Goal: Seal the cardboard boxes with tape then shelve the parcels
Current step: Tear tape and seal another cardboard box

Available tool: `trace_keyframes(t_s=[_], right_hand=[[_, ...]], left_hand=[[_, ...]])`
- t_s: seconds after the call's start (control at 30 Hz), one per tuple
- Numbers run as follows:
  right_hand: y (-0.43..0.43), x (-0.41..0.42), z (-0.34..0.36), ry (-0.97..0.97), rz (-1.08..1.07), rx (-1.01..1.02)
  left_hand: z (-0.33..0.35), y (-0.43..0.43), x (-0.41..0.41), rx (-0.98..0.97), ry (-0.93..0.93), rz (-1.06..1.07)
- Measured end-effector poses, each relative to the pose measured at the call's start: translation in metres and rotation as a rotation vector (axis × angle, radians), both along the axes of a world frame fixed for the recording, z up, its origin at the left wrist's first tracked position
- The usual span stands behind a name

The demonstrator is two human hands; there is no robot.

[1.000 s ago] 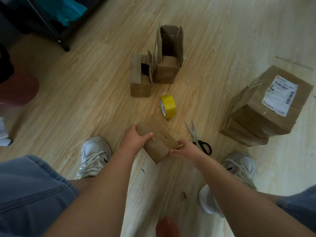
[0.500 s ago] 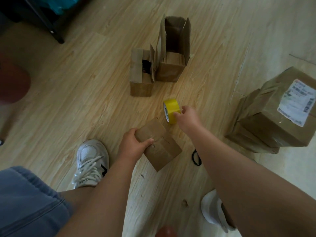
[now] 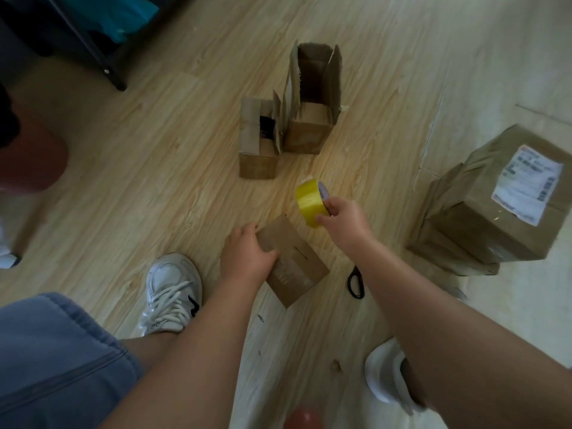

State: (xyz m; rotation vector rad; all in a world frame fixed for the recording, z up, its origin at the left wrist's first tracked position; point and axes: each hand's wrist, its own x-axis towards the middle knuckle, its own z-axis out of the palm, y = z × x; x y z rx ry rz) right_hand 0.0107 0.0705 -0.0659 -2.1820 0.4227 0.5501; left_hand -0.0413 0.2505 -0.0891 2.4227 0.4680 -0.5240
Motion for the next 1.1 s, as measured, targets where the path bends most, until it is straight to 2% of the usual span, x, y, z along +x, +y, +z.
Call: trace_keyframes(t_s=[0.07, 0.23, 0.4, 0.6, 0.67, 0.77, 0.97, 1.1], right_hand=[[-0.005, -0.010, 0.012, -0.046, -0.023, 0.055], [-0.017, -0.032, 0.030, -0.105, -0.025, 0.149], [-0.017, -0.049, 0.046, -0.118, 0.067, 0.222], [-0.014, -0.066, 0.055, -0.081, 0.114, 0.254], [-0.020, -0.065, 0.060, -0.055, 0.069, 0.253], [-0.034, -0.066, 0.067, -0.056, 0.002, 0.164], [-0.038, -0.070, 0.066, -0.055, 0.167, 0.191], [-0.033, -0.071, 0.060, -0.108, 0.193, 0.212]], left_hand=[[0.015, -0.010, 0.004, -0.017, -0.088, 0.008], [0.049, -0.028, 0.018, -0.401, -0.136, 0.279], [0.069, -0.033, 0.016, -0.678, -0.047, 0.317], [0.082, -0.024, 0.001, -0.852, 0.043, 0.343], [0.087, -0.018, -0.001, -0.875, 0.076, 0.315], [0.092, -0.008, -0.002, -0.809, 0.113, 0.194], [0.091, -0.007, 0.001, -0.779, 0.150, 0.025], [0.082, -0.010, -0.001, -0.802, 0.105, 0.058]])
